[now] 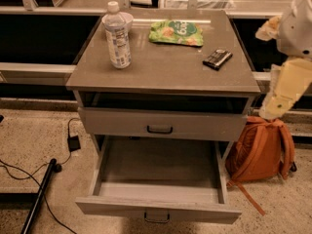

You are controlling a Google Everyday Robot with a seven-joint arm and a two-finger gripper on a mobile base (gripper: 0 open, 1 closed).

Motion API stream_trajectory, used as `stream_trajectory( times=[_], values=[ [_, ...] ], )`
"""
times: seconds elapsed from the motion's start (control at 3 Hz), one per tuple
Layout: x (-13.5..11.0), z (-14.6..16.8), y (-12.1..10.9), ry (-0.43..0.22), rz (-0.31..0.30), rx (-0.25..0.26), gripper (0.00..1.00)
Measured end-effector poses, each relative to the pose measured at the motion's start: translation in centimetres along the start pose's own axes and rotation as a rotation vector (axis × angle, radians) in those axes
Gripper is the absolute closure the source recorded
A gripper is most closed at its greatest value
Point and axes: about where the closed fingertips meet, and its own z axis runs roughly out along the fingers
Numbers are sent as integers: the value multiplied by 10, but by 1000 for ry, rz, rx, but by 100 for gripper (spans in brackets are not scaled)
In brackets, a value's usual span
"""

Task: Place blue plastic bottle into middle drawer

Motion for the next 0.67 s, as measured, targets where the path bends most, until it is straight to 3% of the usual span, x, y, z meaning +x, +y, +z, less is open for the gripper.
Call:
stream_trajectory(
  times=[0.33,0.67],
  values=[
    [-63,24,-37,-160,-87,-16,0],
    [-171,66,-88,-403,-205,-70,0]
  ],
)
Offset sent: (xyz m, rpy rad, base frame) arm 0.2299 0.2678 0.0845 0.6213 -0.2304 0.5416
